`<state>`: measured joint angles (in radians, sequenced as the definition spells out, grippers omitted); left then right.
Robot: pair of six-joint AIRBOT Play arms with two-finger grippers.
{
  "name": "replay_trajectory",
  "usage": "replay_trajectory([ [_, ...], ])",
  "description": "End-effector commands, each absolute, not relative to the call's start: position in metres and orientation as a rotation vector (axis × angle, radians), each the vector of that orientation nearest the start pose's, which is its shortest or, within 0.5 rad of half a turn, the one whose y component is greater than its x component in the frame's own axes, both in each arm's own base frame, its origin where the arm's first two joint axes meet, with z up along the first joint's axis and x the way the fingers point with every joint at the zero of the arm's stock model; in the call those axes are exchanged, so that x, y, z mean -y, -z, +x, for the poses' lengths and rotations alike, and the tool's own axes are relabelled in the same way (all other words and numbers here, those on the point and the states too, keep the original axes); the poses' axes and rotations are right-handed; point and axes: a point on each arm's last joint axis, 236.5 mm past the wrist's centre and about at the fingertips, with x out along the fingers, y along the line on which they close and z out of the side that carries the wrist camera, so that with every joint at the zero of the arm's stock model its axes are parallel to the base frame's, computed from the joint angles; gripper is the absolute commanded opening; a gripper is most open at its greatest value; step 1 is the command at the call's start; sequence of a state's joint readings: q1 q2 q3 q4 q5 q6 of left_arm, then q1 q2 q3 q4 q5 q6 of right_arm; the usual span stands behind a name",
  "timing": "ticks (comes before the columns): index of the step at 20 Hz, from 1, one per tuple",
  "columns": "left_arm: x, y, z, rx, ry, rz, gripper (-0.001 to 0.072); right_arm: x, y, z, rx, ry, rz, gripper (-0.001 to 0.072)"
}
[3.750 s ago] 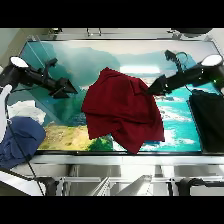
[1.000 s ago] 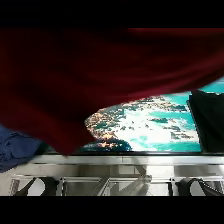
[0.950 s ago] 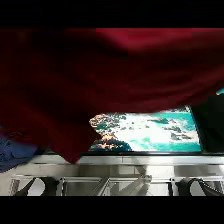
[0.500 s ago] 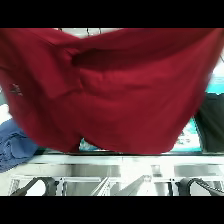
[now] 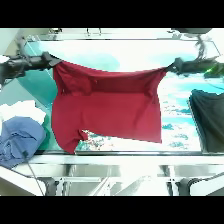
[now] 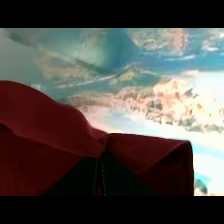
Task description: Fold the shirts.
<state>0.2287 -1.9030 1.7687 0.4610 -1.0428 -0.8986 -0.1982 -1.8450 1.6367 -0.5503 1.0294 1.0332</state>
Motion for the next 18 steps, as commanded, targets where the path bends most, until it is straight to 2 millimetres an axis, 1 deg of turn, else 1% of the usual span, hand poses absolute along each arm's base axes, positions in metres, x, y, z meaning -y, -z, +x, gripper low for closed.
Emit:
replay_trajectory([
  [1,0.043,-0.010,0.635,-0.726,0.577,-0.517,0.0214,-0.058,0.019,0.606,-0.788,-0.459,0.712,0.0293],
  [2,0.038,-0.018,0.638,-0.715,0.576,-0.525,0.0513,-0.051,0.015,0.607,-0.776,-0.456,0.714,0.0313],
  [3,0.029,-0.031,0.639,-0.702,0.572,-0.539,0.0720,-0.043,0.008,0.606,-0.765,-0.456,0.714,0.0313],
  [4,0.016,-0.049,0.637,-0.693,0.573,-0.558,0.0717,-0.032,-0.004,0.604,-0.752,-0.459,0.717,0.0313],
  [5,0.003,-0.063,0.629,-0.696,0.573,-0.577,0.0717,-0.024,-0.016,0.598,-0.746,-0.477,0.723,0.0306],
  [6,-0.011,-0.074,0.616,-0.717,0.572,-0.602,0.0705,-0.020,-0.029,0.588,-0.752,-0.515,0.742,0.0166],
  [7,-0.020,-0.081,0.599,-0.750,0.580,-0.627,0.0634,-0.019,-0.038,0.576,-0.782,-0.546,0.788,0.0022],
  [8,-0.027,-0.083,0.578,-0.791,0.595,-0.649,0.0542,-0.020,-0.042,0.564,-0.830,-0.570,0.847,0.0017],
  [9,-0.031,-0.082,0.557,-0.840,0.614,-0.679,0.0492,-0.023,-0.042,0.551,-0.881,-0.600,0.894,0.0016],
  [10,-0.031,-0.078,0.540,-0.889,0.628,-0.718,0.0492,-0.029,-0.042,0.540,-0.926,-0.637,0.917,0.0016],
  [12,-0.028,-0.061,0.504,-0.989,0.631,-0.801,0.0492,-0.044,-0.040,0.520,-1.005,-0.700,0.949,0.0015],
  [13,-0.028,-0.043,0.483,-1.062,0.594,-0.820,0.0492,-0.054,-0.037,0.506,-1.055,-0.735,0.949,0.0014],
  [15,-0.034,-0.001,0.438,-1.220,0.474,-0.811,0.0492,-0.070,-0.027,0.470,-1.167,-0.793,0.931,0.0015],
  [16,-0.035,0.019,0.413,-1.295,0.420,-0.794,0.0492,-0.078,-0.025,0.450,-1.193,-0.836,0.921,0.0015],
  [18,-0.037,0.049,0.367,-1.415,0.340,-0.758,0.0493,-0.088,-0.022,0.415,-1.211,-0.871,0.929,0.0016],
])
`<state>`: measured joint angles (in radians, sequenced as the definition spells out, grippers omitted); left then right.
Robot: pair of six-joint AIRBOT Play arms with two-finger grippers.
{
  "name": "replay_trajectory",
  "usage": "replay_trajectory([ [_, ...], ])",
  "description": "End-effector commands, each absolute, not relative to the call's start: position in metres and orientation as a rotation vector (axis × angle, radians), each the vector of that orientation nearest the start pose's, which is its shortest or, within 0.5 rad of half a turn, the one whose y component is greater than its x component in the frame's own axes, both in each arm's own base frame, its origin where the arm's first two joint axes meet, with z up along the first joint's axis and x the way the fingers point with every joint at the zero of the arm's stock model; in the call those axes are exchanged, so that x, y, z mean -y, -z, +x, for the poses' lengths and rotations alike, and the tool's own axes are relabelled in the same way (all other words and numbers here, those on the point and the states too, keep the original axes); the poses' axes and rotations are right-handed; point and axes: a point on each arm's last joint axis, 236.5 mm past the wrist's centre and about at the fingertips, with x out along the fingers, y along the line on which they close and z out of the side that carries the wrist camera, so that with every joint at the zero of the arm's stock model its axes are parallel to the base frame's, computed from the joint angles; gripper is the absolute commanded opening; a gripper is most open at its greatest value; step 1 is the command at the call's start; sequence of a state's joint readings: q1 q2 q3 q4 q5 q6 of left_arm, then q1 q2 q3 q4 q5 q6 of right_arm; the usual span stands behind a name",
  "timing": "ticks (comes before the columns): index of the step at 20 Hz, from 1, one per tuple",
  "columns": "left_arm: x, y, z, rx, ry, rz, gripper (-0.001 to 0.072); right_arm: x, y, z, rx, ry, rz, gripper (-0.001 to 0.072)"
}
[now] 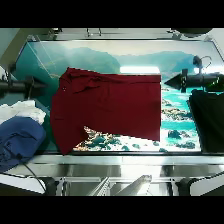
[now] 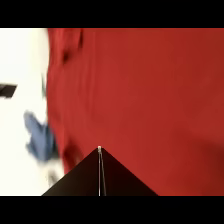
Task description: Fold the shirts.
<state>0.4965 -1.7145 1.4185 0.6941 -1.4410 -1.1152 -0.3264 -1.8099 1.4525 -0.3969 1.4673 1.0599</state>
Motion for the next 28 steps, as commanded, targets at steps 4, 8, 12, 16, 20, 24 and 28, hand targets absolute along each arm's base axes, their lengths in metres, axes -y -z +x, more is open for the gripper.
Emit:
replay_trajectory([
  [4,-0.034,0.082,0.322,-1.513,0.252,-0.740,0.0493,-0.094,-0.005,0.359,-1.197,-0.835,0.967,0.0017],
  [8,-0.039,0.103,0.308,-1.542,0.200,-0.713,0.0493,-0.104,0.007,0.328,-1.216,-0.845,0.985,0.0017],
  [12,-0.056,0.105,0.326,-1.475,0.140,-0.666,0.0493,-0.105,0.010,0.325,-1.218,-0.850,0.985,0.0017],
  [16,-0.070,0.106,0.346,-1.403,0.093,-0.634,0.0493,-0.105,0.010,0.325,-1.219,-0.850,0.985,0.0017],
  [20,-0.033,0.117,0.358,-1.380,0.264,-0.723,0.0405,-0.106,0.010,0.325,-1.221,-0.853,0.983,0.0017],
  [24,0.003,0.117,0.348,-1.423,0.444,-0.794,0.0235,-0.107,0.010,0.321,-1.262,-0.833,1.025,0.0022],
  [28,-0.007,0.104,0.332,-1.438,0.483,-0.861,0.0110,-0.080,0.034,0.319,-1.321,-0.690,1.008,0.0054],
])
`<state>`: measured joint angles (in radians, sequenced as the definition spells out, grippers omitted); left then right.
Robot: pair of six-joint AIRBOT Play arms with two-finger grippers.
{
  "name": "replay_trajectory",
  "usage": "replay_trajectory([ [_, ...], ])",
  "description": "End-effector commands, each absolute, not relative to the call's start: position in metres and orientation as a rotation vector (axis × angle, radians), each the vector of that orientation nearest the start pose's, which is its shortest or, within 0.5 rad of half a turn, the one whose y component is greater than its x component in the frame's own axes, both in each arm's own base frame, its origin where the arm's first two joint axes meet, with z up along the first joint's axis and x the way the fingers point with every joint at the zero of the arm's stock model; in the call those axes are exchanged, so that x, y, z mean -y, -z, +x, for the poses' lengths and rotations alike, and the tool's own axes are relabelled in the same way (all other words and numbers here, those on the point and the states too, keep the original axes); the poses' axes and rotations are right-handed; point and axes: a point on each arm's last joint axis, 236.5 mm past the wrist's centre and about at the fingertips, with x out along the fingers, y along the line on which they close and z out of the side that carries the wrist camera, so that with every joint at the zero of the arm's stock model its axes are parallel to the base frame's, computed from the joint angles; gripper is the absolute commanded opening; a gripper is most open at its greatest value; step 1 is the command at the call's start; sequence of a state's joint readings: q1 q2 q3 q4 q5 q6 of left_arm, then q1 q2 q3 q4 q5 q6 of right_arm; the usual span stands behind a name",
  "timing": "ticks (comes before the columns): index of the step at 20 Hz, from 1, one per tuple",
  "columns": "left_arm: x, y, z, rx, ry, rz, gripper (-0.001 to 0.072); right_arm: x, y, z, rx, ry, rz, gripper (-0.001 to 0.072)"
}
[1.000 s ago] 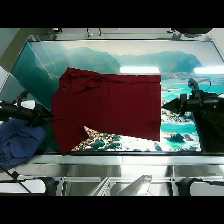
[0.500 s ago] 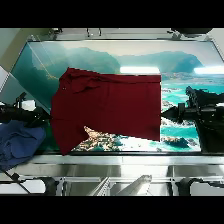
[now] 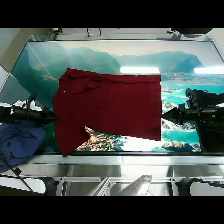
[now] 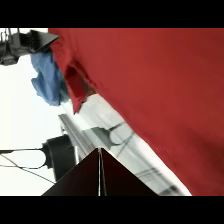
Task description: Fold the shirts.
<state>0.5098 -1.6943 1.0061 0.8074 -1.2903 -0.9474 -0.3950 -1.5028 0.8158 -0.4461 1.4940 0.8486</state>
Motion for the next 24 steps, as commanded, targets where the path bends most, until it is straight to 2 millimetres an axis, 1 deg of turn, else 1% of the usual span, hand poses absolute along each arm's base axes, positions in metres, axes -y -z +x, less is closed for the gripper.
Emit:
replay_trajectory([
  [1,-0.010,0.103,0.329,-1.440,0.486,-0.877,0.0095,-0.068,0.047,0.320,-1.344,-0.610,1.004,0.0119],
  [2,-0.013,0.100,0.327,-1.437,0.494,-0.888,0.0020,-0.059,0.058,0.320,-1.365,-0.538,0.992,0.0124],
  [3,-0.014,0.099,0.326,-1.435,0.496,-0.898,0.0023,-0.053,0.067,0.318,-1.386,-0.494,0.968,0.0145],
  [4,-0.014,0.098,0.326,-1.434,0.498,-0.902,0.0023,-0.051,0.072,0.317,-1.398,-0.482,0.945,0.0249],
  [5,-0.013,0.097,0.327,-1.428,0.500,-0.906,0.0023,-0.052,0.075,0.315,-1.409,-0.478,0.924,0.0301],
  [6,-0.012,0.097,0.327,-1.427,0.503,-0.905,0.0023,-0.051,0.082,0.310,-1.446,-0.451,0.899,0.0301],
  [8,-0.009,0.097,0.327,-1.433,0.511,-0.898,0.0023,-0.045,0.101,0.293,-1.547,-0.367,0.838,0.0301],
  [9,-0.007,0.097,0.327,-1.436,0.517,-0.897,0.0023,-0.047,0.110,0.284,-1.587,-0.341,0.814,0.0301],
  [12,-0.002,0.097,0.327,-1.445,0.528,-0.887,0.0023,-0.067,0.123,0.268,-1.633,-0.339,0.816,0.0301],
  [14,0.001,0.096,0.326,-1.451,0.539,-0.885,0.0023,-0.075,0.132,0.261,-1.646,-0.325,0.814,0.0301],
  [16,0.002,0.094,0.325,-1.452,0.546,-0.890,0.0023,-0.089,0.131,0.260,-1.642,-0.350,0.831,0.0300],
  [19,0.002,0.094,0.325,-1.451,0.548,-0.893,0.0023,-0.110,0.122,0.269,-1.599,-0.418,0.860,0.0299],
  [21,0.003,0.093,0.324,-1.454,0.552,-0.895,0.0023,-0.114,0.118,0.274,-1.578,-0.424,0.890,0.0298],
  [24,0.004,0.092,0.323,-1.459,0.562,-0.899,0.0023,-0.116,0.117,0.274,-1.586,-0.419,0.907,0.0291],
])
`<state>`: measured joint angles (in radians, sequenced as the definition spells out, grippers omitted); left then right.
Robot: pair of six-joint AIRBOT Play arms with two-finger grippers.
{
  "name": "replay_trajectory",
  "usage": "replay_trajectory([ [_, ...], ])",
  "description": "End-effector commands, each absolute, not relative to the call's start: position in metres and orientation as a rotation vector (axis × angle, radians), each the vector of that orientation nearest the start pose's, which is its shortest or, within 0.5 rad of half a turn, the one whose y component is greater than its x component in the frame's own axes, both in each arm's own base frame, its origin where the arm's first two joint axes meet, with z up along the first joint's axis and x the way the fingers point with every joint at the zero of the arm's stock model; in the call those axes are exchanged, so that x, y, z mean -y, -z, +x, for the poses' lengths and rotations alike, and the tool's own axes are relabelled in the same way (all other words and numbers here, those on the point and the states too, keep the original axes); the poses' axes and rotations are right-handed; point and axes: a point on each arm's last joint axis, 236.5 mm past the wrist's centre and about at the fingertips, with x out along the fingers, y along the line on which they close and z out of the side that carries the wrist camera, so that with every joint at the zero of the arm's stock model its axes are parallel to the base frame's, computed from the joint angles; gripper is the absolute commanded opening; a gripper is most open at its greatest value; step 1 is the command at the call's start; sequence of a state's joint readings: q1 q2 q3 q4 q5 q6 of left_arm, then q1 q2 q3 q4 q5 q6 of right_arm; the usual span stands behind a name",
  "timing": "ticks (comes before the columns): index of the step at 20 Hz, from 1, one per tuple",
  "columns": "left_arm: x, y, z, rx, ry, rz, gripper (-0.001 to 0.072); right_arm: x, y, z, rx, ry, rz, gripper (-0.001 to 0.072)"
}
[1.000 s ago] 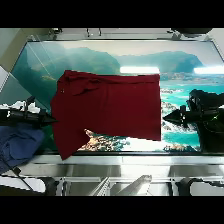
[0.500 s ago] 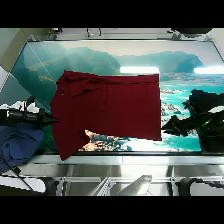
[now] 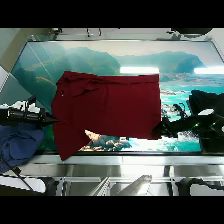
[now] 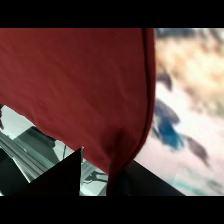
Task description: Fold the shirts.
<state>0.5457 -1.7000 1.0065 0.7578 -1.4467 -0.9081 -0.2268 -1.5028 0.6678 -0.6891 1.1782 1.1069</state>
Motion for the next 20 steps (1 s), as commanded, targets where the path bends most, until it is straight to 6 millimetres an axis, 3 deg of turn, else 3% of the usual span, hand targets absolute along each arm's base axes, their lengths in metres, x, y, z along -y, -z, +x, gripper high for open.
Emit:
replay_trajectory([
  [1,0.005,0.091,0.322,-1.461,0.565,-0.900,0.0023,-0.117,0.114,0.270,-1.600,-0.431,0.922,0.0290],
  [6,0.005,0.090,0.321,-1.463,0.570,-0.902,0.0023,-0.121,0.109,0.265,-1.621,-0.457,0.929,0.0287],
  [9,0.007,0.088,0.319,-1.470,0.584,-0.908,0.0023,-0.126,0.102,0.256,-1.656,-0.501,0.944,0.0050],
  [10,0.008,0.087,0.318,-1.474,0.592,-0.912,0.0023,-0.127,0.100,0.254,-1.662,-0.510,0.947,0.0017],
  [13,0.019,0.069,0.318,-1.456,0.663,-0.977,0.0022,-0.125,0.088,0.257,-1.655,-0.558,0.950,0.0015],
  [15,0.030,0.035,0.335,-1.335,0.741,-1.057,0.0023,-0.116,0.066,0.274,-1.595,-0.590,0.971,0.0015],
  [17,0.040,-0.020,0.353,-1.145,0.859,-1.101,0.0023,-0.111,0.018,0.299,-1.455,-0.689,1.001,0.0015],
  [20,0.050,-0.153,0.358,-0.790,1.113,-1.073,0.0022,-0.097,-0.091,0.341,-1.105,-0.827,0.964,0.0015],
])
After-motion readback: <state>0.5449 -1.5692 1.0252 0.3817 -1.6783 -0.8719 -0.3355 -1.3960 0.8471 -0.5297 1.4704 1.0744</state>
